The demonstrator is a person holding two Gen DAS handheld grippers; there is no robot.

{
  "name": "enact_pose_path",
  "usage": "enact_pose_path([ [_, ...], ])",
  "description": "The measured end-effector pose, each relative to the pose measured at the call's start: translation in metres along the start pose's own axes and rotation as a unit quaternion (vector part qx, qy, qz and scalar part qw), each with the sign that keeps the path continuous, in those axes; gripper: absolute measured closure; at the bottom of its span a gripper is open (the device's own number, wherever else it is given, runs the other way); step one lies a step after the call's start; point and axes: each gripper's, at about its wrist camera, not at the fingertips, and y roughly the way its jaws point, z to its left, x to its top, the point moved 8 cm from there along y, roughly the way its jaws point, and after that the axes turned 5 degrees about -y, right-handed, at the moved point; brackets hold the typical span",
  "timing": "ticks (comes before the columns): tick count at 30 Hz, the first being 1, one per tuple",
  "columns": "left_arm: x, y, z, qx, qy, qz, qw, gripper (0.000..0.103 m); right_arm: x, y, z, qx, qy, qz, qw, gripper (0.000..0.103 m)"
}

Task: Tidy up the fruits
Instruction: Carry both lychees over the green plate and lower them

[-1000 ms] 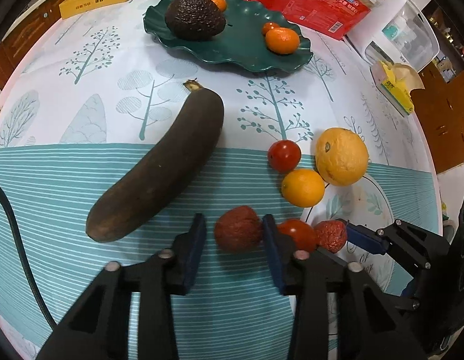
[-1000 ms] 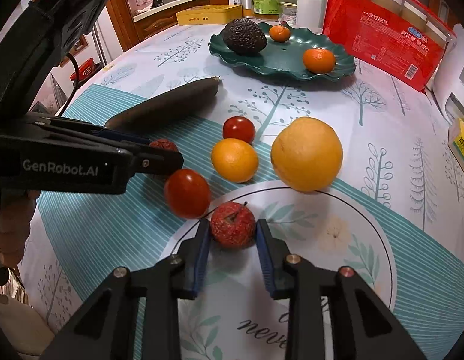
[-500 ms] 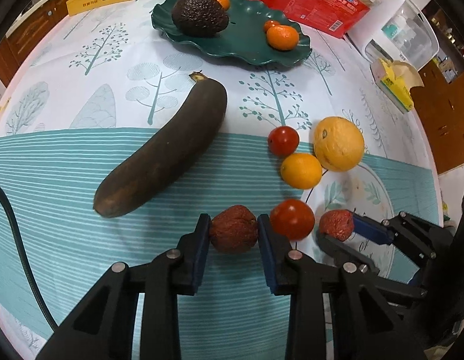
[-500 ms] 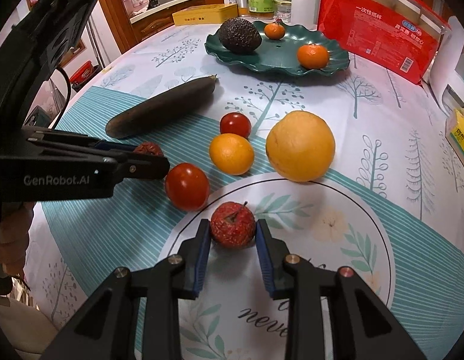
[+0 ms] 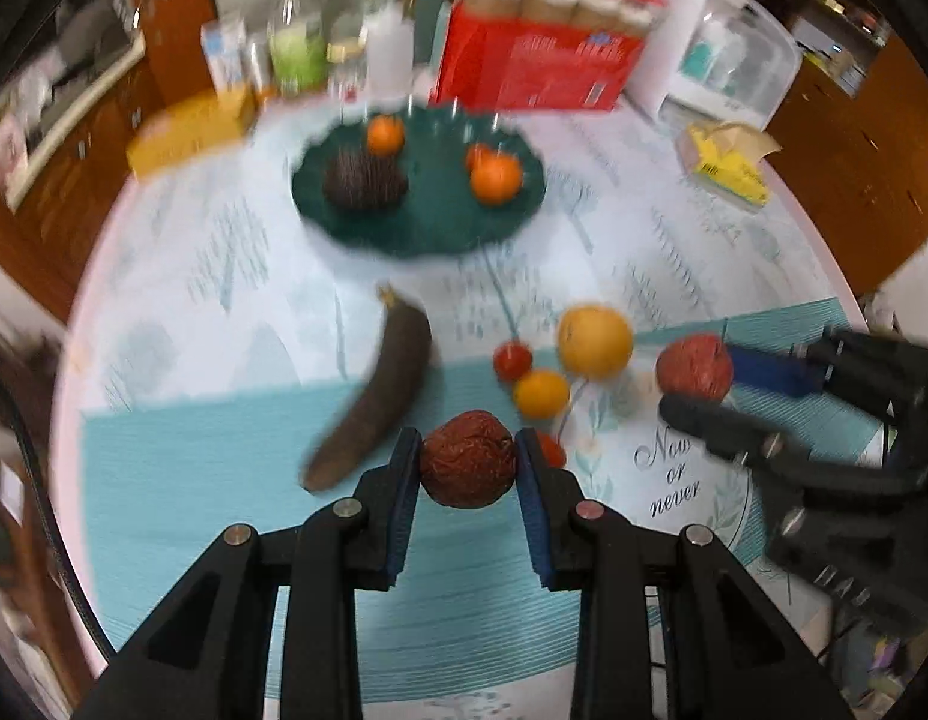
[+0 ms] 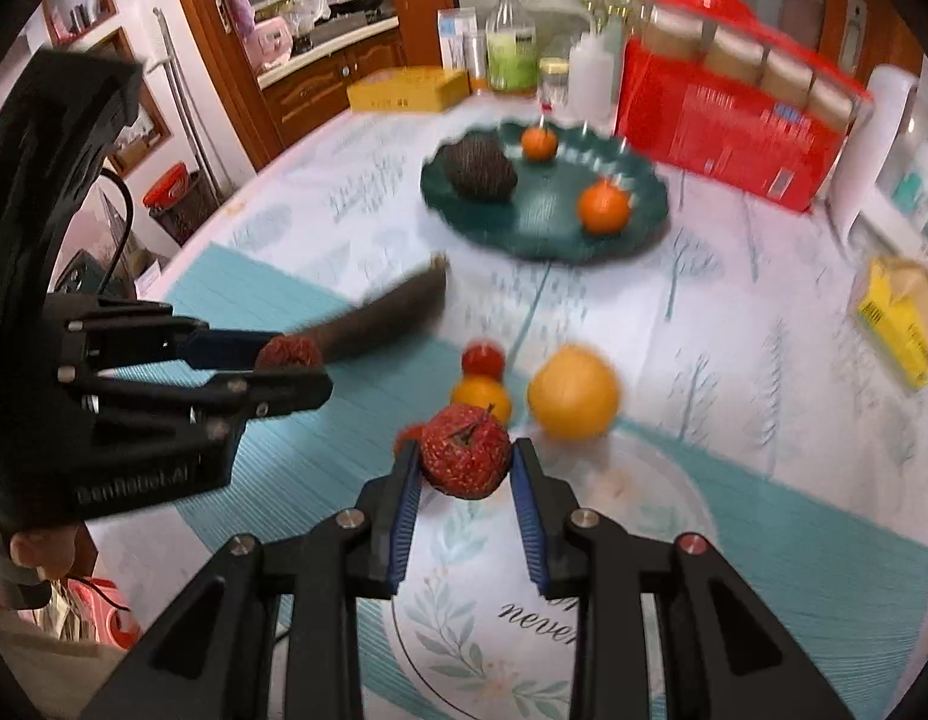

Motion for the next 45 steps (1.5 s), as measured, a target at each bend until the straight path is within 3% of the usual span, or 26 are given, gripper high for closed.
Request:
enact_pose_path([
  [9,0.088,-0.103,0.005,0.05,0.073,-0.093,0.9918,0.073,0.129,-0.129,-0.015,-0.055,-0.019,-0.082,0.995,0.073],
  [15,0.143,-0.113,0.003,0.08,0.091,-0.119,0.9854,0.073,0.195,-0.161,-0.036,-0.099,-0.03,-0.096,0.99,0.073],
  [18,0.167,-0.096,0.001,0.081,0.082,-0.123,0.9858,0.073,0.215,-0.141,-0.057,-0.114,-0.024,-0.087,0.989,0.073],
  [23,0.199,-0.035,0.007,0.071,0.047,-0.108,0.9905,0.073,0.223,-0.058,-0.1,-0.1,0.02,-0.051,0.993,0.073],
  [35,0.222,0.126,0.031,0.068,-0.022,-0.048,0.9963,0.073,0.186,0.138,-0.152,-0.031,0.108,0.019,0.993,0.073],
  [45,0.223,0.187,0.043,0.07,-0.012,-0.027,0.9971,0.073,0.173,0.207,-0.167,-0.01,0.128,0.034,0.991,0.072],
])
